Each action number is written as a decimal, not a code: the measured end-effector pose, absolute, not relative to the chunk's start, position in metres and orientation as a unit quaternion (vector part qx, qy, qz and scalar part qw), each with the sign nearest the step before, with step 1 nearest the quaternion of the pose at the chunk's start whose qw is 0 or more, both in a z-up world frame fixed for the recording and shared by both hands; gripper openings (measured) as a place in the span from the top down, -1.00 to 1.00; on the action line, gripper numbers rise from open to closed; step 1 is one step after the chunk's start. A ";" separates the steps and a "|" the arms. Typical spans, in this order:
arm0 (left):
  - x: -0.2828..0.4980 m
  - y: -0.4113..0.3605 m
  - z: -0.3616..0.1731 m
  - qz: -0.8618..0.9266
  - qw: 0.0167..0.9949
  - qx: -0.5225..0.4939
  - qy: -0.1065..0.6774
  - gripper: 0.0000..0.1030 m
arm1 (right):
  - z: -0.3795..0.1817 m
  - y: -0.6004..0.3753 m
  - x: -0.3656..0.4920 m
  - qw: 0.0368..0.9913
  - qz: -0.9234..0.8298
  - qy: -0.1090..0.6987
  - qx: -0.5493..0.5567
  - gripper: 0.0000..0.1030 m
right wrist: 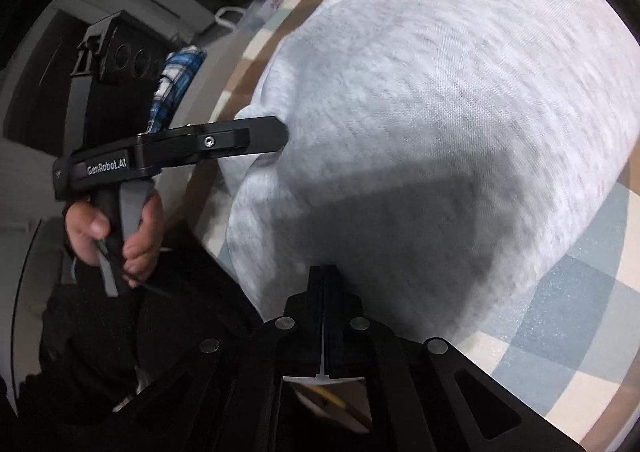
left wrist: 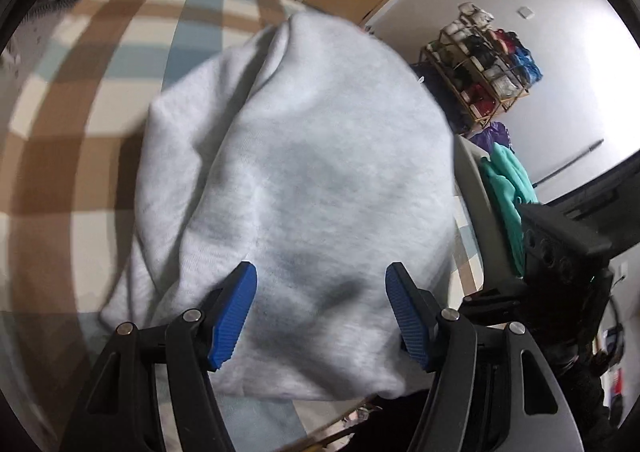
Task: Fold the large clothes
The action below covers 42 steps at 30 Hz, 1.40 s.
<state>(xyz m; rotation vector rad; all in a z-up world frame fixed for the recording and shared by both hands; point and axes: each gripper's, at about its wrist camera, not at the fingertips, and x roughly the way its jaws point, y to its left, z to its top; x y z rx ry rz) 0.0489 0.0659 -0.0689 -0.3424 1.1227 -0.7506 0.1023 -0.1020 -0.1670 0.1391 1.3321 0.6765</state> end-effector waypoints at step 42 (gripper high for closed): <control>0.129 0.014 -0.120 -0.352 0.697 -0.111 0.614 -0.65 | -0.166 -0.226 0.065 0.821 0.167 0.438 0.327 0.15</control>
